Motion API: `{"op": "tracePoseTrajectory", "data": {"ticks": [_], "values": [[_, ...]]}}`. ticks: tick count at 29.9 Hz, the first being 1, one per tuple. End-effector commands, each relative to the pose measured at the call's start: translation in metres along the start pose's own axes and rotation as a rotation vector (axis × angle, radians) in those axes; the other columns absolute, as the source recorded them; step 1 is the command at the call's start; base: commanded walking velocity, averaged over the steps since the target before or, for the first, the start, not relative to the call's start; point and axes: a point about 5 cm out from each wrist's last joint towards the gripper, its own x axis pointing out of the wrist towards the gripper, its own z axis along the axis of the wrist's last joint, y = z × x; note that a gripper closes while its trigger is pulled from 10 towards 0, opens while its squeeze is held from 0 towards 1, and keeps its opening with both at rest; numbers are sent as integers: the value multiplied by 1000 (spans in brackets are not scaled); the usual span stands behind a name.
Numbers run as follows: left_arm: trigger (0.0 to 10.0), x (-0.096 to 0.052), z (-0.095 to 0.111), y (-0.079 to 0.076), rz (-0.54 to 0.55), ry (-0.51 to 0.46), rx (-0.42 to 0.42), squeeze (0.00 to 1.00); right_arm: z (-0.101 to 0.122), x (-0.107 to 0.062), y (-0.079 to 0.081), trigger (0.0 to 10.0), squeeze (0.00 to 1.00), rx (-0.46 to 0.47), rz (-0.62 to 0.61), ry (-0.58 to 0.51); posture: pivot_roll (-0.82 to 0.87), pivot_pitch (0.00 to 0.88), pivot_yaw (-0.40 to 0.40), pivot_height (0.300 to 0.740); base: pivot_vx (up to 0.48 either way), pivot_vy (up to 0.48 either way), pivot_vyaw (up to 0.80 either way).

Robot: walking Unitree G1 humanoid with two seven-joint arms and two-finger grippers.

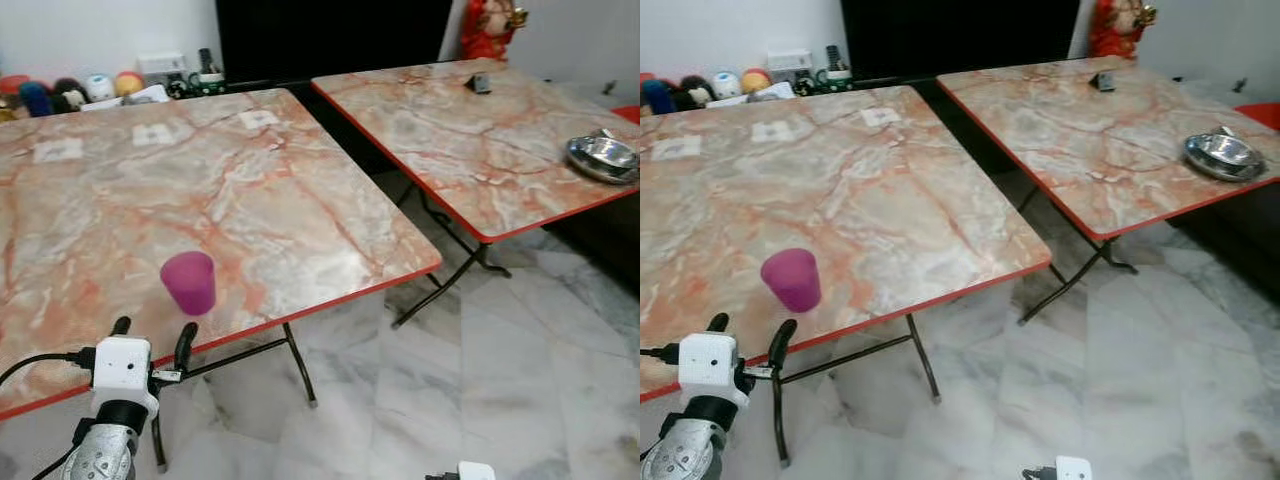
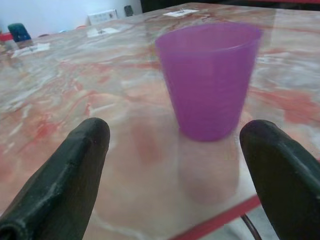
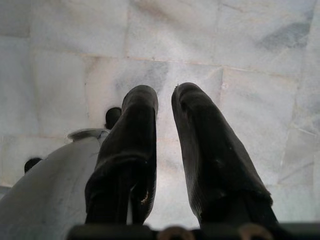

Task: Setting the table

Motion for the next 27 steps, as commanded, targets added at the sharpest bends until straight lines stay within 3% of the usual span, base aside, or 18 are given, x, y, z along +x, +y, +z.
{"op": "tracePoseTrajectory", "data": {"ticks": [1,12,16,22,27], "values": [[10000,-2,1,5,18,4,16,0,-2,-1,-1,10000,0,3,-2,6,60,66,-23,740,0,0,0],[10000,-6,-4,6,0,29,13,0,-1,0,1,10000,0,-2,6,5,64,65,-22,740,0,0,0],[10000,-7,-11,-5,-85,69,-12,0,-1,0,1,10000,0,-1,7,3,62,66,-22,740,0,0,0],[10000,-5,-10,-13,-114,68,-34,0,0,0,1,10000,0,5,4,4,63,66,-23,740,0,0,0],[10000,-3,-9,-12,-103,61,-35,0,-1,0,0,10000,0,-1,3,9,63,66,-23,740,0,0,-735]]}}
